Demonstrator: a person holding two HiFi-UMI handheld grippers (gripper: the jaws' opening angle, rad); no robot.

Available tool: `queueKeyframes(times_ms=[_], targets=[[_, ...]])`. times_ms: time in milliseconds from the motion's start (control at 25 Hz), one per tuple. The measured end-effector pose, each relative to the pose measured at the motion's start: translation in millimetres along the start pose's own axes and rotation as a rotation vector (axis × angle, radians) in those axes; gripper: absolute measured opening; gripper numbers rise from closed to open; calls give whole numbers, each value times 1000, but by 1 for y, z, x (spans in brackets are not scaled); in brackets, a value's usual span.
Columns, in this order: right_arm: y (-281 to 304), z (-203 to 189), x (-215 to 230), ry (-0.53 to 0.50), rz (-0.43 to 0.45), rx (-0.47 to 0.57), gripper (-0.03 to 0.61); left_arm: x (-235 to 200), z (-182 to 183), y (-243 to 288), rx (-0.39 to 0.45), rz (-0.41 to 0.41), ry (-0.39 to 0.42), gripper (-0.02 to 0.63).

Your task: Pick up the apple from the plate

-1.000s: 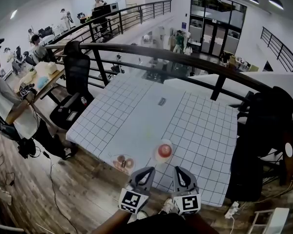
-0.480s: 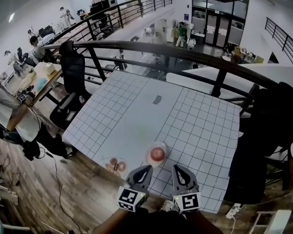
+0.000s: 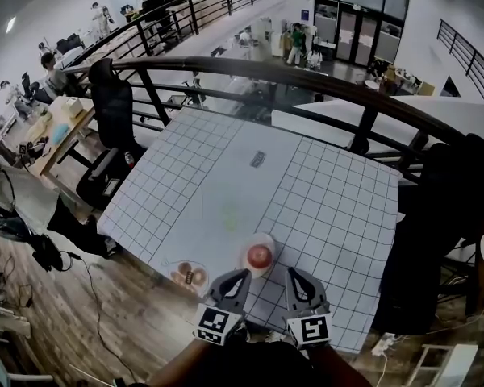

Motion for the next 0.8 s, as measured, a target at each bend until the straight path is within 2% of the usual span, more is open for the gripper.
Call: queueKeyframes(times_ms=[280, 600, 800], targets=[[21, -6, 0, 20, -35, -4, 25, -22, -4, 17, -1, -34, -1, 23], [11, -11, 7, 27, -66, -60, 25, -16, -25, 24, -92, -31, -22, 23], [15, -23, 10, 24, -82, -87, 25, -19, -45, 34, -82, -52, -20, 31]])
Point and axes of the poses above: the fingertips, and each gripper's own axes: y forward along the fingers, x to its right, z out of its top, the point moved 9 cm from there along -y, backward along the fingers, and after that the axes turned 8 degrees about x, right-handed, at the moved point
